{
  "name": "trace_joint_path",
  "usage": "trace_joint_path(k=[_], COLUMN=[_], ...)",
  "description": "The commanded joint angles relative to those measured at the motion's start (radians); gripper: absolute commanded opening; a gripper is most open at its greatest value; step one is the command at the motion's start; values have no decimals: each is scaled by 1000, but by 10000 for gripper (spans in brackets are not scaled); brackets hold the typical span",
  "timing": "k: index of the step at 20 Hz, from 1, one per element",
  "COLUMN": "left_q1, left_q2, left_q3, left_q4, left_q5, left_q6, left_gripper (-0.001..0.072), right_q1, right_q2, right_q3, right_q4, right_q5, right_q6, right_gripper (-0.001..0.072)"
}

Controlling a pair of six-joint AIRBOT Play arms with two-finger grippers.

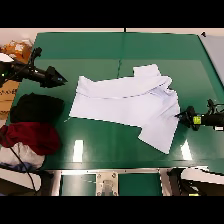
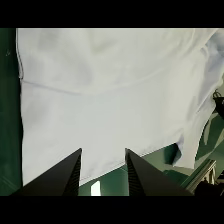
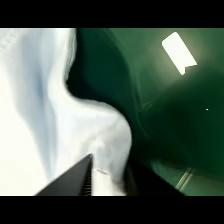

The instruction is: Fold the shirts.

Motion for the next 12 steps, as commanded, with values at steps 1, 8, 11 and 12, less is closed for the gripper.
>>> trace_joint_path(k=[1, 8, 11, 12], left_q1=[0, 0, -13, -28], left_q2=[0, 170, 323, 364], left_q3=[1, -194, -423, -507], left_q4=[2, 178, 188, 192], left_q5=[-19, -83, 21, 64], left_q6=[-23, -99, -170, -189], left_gripper=[341, 256, 528, 528], right_q1=[-1, -118, -135, -126], right_q2=[-23, 0, 0, 0], right_q3=[5, 233, 187, 169], right_q4=[85, -48, -41, -28], right_q5=[50, 106, 85, 66], right_q6=[-76, 16, 5, 3], right_gripper=[97, 15, 15, 15])
